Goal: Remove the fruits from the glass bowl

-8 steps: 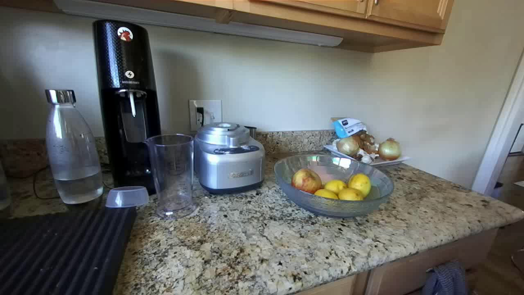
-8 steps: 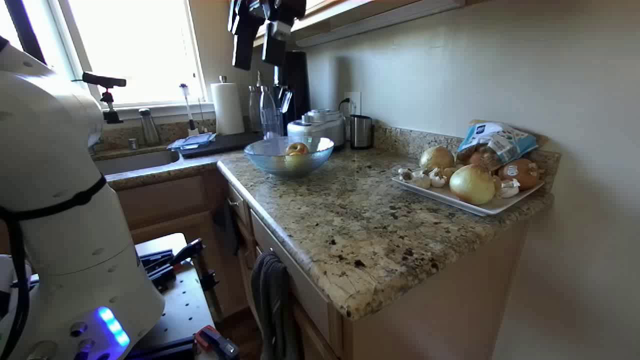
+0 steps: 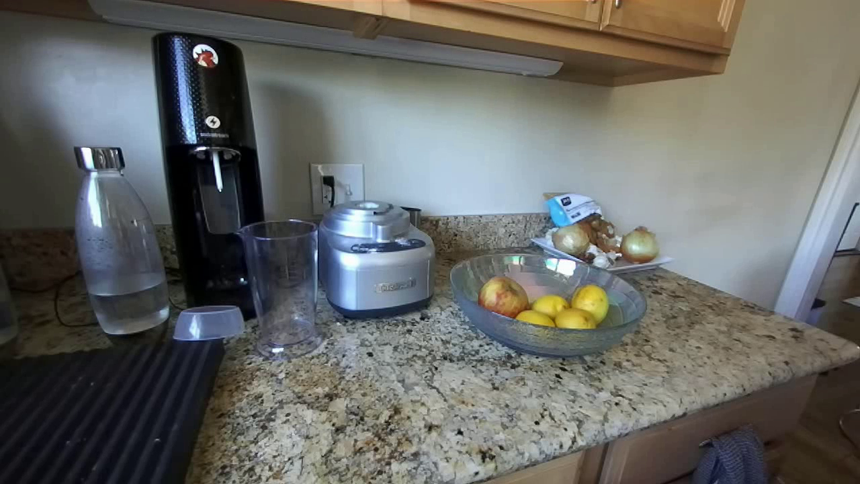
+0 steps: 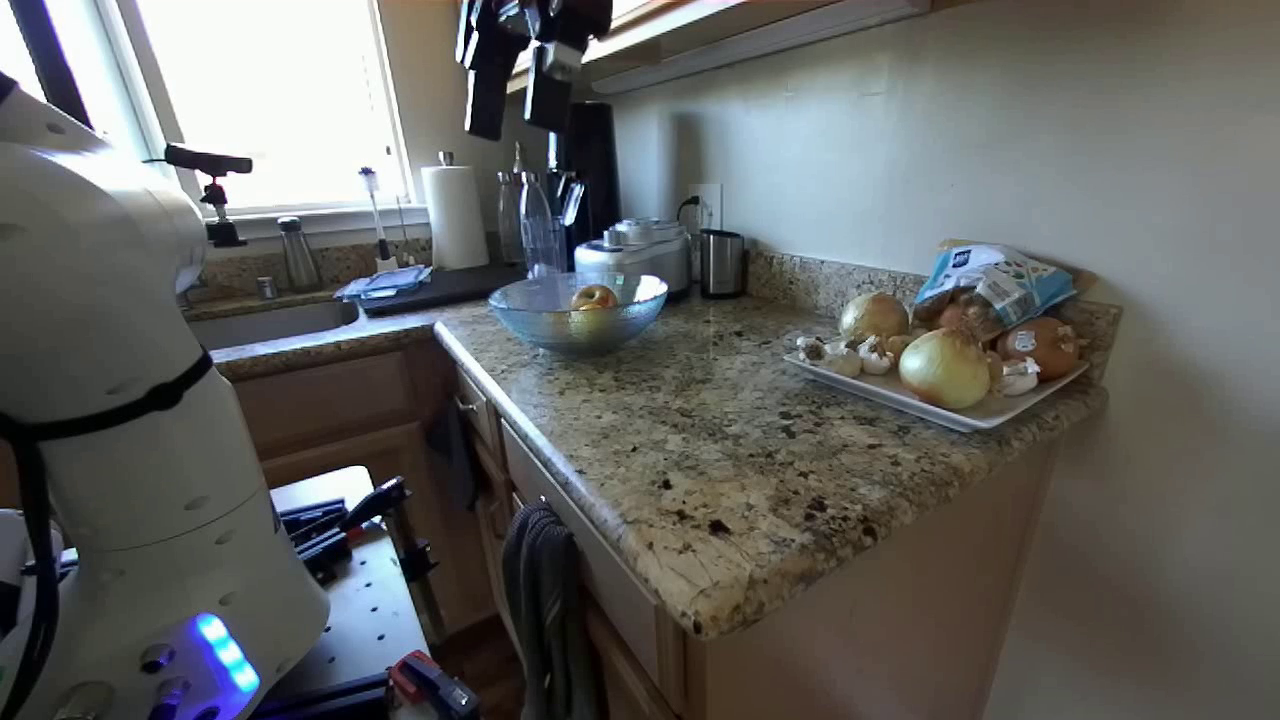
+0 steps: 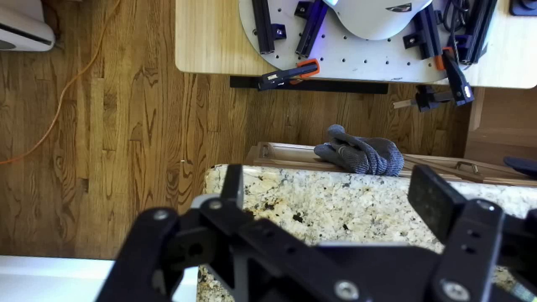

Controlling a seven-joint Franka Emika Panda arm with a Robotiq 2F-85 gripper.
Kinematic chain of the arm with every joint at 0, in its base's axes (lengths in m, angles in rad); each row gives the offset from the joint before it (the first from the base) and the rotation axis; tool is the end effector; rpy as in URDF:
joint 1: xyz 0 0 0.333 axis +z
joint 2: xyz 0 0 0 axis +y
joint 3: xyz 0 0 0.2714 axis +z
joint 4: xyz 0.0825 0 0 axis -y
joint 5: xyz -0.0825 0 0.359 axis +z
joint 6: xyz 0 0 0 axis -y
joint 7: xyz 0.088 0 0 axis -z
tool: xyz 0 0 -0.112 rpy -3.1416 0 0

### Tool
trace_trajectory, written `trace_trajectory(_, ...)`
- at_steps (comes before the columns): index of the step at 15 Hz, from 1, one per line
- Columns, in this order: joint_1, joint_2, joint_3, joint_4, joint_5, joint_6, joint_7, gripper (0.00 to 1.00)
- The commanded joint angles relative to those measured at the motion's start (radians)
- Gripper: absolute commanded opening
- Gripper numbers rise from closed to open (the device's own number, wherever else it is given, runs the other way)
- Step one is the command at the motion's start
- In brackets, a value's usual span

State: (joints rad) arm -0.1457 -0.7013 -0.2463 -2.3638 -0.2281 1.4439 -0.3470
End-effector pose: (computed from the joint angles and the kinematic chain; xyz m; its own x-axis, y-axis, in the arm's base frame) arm 0.2816 -0.1570 0.5062 0.9704 0.0285 -0.2396 0.0260 -0.9996 -0.0135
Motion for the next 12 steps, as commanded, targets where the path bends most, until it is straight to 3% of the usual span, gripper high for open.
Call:
trace_trajectory(1, 0.024, -0.002, 0.002, -0.004, 0.008, 0.004, 0.014, 1.00)
trace_trajectory(7, 0.138, 0.009, 0.125, -0.007, 0.117, 0.085, 0.062, 1.00)
trace_trajectory(12, 0.186, 0.060, 0.214, -0.034, 0.233, 0.344, 0.167, 1.00)
